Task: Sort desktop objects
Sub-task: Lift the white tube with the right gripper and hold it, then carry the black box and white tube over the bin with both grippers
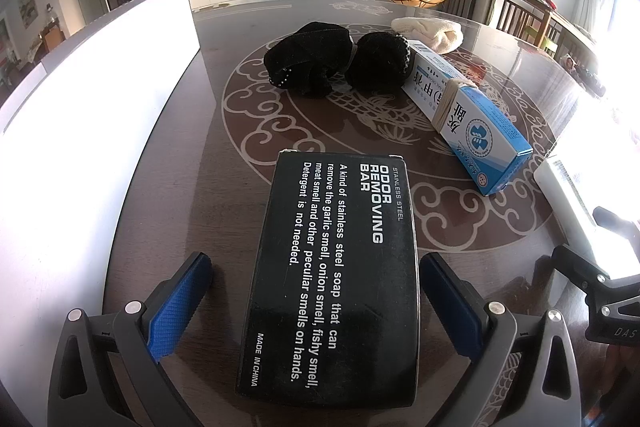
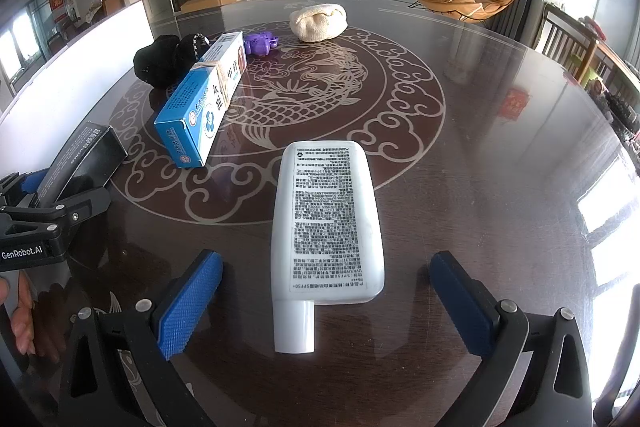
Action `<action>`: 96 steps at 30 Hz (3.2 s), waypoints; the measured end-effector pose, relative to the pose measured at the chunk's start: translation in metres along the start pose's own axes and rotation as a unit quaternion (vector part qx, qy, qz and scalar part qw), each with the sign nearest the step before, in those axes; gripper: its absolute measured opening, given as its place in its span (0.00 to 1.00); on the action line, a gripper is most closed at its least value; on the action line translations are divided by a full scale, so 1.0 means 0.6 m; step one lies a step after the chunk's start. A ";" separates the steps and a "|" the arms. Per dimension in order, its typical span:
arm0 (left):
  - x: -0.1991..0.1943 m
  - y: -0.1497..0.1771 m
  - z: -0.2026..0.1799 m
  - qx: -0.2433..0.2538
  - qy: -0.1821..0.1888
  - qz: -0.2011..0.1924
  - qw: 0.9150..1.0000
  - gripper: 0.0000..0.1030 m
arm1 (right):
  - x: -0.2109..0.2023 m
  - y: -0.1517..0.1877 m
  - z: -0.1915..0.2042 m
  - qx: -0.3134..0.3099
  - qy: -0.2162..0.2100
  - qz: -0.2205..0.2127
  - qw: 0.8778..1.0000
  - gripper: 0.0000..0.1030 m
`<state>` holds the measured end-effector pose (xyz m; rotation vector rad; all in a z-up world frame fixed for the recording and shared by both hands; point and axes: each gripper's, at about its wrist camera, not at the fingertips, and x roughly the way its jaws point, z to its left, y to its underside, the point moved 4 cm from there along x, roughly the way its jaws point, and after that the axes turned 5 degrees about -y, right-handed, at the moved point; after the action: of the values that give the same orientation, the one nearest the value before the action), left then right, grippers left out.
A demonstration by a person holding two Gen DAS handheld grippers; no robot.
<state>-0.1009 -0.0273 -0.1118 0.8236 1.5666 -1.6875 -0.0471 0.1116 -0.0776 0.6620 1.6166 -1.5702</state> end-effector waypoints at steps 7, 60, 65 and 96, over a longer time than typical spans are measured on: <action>0.000 0.000 0.000 0.000 0.000 0.000 1.000 1.00 | -0.001 0.000 0.000 0.000 0.000 0.000 1.000 1.00; -0.145 0.004 0.025 0.014 0.095 -0.019 0.995 0.56 | -0.102 -0.035 0.007 0.066 -0.144 0.071 0.985 0.50; -0.196 -0.005 0.034 0.003 0.103 -0.048 0.993 0.56 | -0.141 -0.060 0.045 0.057 -0.175 0.042 0.982 0.50; -0.187 0.058 0.539 -0.143 -0.085 0.032 0.985 0.58 | -0.062 -0.174 0.668 -0.167 -0.289 0.020 0.943 0.53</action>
<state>-0.0087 -0.3446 -0.0156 0.5617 1.5979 -1.4039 -0.0419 -0.2884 0.0370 0.0358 1.3535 -1.2561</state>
